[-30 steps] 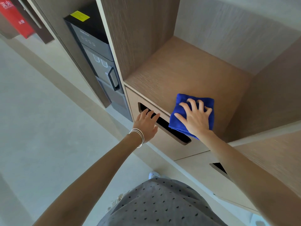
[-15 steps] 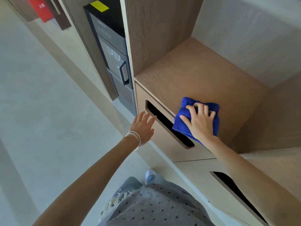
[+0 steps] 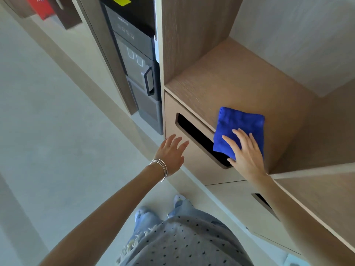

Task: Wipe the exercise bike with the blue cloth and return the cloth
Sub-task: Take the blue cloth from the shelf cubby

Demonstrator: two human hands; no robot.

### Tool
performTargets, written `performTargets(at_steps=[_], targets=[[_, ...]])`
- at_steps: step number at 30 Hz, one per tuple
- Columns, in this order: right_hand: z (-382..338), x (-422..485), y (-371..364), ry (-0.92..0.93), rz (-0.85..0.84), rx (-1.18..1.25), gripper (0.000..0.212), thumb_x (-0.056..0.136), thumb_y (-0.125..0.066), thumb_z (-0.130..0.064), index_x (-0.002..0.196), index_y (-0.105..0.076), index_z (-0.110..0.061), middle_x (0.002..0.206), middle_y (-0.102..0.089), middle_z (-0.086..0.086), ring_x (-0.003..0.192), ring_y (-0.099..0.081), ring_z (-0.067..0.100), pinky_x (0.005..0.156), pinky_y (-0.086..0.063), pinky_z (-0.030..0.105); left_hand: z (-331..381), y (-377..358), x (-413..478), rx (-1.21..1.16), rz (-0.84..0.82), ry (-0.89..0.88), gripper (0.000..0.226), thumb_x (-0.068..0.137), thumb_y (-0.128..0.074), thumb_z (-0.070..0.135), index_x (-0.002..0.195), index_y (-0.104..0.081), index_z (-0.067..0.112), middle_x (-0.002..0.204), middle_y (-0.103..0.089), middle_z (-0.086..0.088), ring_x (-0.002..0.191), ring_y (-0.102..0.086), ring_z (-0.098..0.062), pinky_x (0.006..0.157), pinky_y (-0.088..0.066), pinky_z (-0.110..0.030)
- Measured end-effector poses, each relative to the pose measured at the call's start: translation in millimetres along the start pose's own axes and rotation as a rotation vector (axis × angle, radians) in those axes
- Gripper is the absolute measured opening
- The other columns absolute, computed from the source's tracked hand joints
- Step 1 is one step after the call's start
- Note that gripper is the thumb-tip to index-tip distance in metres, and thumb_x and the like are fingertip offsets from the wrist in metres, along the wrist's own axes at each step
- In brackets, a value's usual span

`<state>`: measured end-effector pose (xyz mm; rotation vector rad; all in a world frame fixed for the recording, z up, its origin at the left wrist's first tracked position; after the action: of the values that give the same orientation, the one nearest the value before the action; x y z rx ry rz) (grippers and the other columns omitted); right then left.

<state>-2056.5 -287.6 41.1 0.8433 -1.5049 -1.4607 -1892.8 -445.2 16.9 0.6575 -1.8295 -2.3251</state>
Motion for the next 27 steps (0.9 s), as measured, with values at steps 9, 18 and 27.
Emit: performTargets(at_steps=[9, 18, 27], targets=[[24, 43, 2, -0.139, -0.156, 0.273, 0.097, 0.063, -0.082, -0.039, 0.144, -0.030, -0.026, 0.153, -0.023, 0.008, 0.144, -0.016, 0.028, 0.116, -0.012, 0.049, 35, 26, 28, 0.019, 0.076, -0.130, 0.058, 0.095, -0.041, 0.031, 0.147, -0.017, 0.022, 0.154, -0.023, -0.008, 0.145, -0.011, -0.029, 0.118, -0.015, -0.041], [22, 29, 9, -0.206, 0.170, 0.472, 0.045, 0.073, -0.076, -0.013, 0.116, -0.065, -0.016, 0.131, -0.058, 0.006, 0.127, -0.049, 0.027, 0.110, -0.035, 0.043, 46, 37, 49, 0.030, 0.179, -0.126, 0.058, 0.090, -0.047, 0.023, 0.145, -0.028, 0.018, 0.151, -0.030, -0.010, 0.143, -0.018, -0.031, 0.118, -0.013, -0.043], [16, 46, 41, -0.083, 0.199, 0.632, 0.025, 0.069, -0.075, -0.003, 0.093, -0.073, -0.009, 0.102, -0.068, 0.004, 0.090, -0.062, 0.026, 0.076, -0.050, 0.033, 13, 30, 26, -0.038, 0.218, 0.041, 0.062, 0.090, -0.053, 0.024, 0.146, -0.026, 0.021, 0.153, -0.027, -0.009, 0.144, -0.016, -0.029, 0.118, -0.013, -0.043]])
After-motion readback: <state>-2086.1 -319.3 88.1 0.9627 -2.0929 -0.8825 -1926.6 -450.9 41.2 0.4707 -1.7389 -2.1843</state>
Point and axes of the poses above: each hand's wrist, its own x-axis towards the middle knuckle, its own y-axis out of the back of the hand, z = x × y, the point moved 6 cm from there along x, towards the middle knuckle
